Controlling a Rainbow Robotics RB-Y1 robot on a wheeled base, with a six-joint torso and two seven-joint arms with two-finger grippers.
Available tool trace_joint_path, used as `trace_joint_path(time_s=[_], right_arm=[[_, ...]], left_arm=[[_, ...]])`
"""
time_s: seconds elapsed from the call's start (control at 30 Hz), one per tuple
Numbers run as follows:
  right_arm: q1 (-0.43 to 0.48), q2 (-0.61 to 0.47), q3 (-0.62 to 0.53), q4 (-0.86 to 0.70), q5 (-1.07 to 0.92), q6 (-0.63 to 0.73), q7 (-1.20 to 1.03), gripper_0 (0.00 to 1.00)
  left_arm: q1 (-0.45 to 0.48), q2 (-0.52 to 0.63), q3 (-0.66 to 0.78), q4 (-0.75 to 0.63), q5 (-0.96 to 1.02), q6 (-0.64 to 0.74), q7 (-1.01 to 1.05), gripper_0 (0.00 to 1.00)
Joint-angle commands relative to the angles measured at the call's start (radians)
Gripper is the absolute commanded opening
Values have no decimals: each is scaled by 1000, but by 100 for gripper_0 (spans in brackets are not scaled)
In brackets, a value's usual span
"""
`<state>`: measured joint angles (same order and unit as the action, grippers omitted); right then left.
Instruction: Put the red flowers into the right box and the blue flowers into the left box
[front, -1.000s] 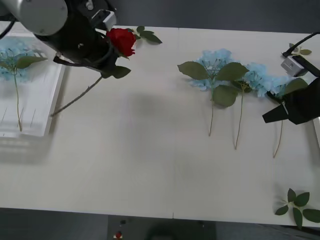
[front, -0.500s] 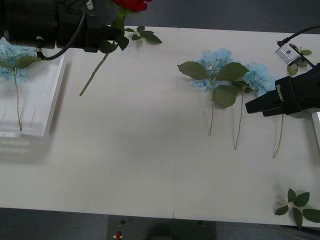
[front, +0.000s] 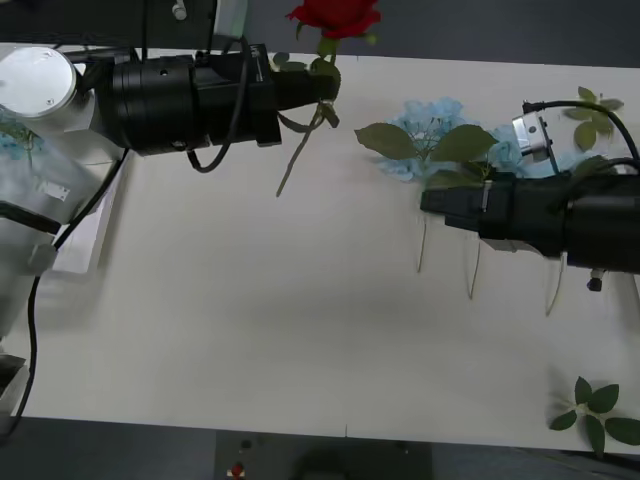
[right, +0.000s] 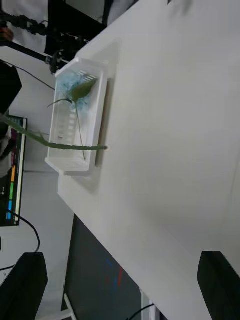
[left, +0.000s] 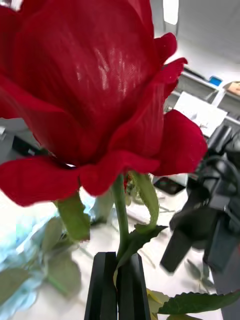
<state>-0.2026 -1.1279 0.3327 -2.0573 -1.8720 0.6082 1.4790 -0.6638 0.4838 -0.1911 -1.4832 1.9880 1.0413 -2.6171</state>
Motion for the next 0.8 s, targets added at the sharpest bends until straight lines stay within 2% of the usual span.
trace_joint_path(time_s=[0.03, 0.27, 0.5, 0.8], right_arm=[[26, 62, -12, -35, 2, -39, 123, 88], [9, 152, 43, -37, 4, -110, 213, 88], [-86, 160, 230, -20, 96, -309, 271, 88], [-126, 194, 255, 42, 358, -327, 305, 88]], left_arm=[[4, -45, 15, -22, -5, -6, -55, 0], [16, -103, -25, -22, -38, -58, -72, 0], [24, -142, -107, -22, -38, -162, -88, 0], [24, -172, -146, -22, -38, -214, -88, 0]])
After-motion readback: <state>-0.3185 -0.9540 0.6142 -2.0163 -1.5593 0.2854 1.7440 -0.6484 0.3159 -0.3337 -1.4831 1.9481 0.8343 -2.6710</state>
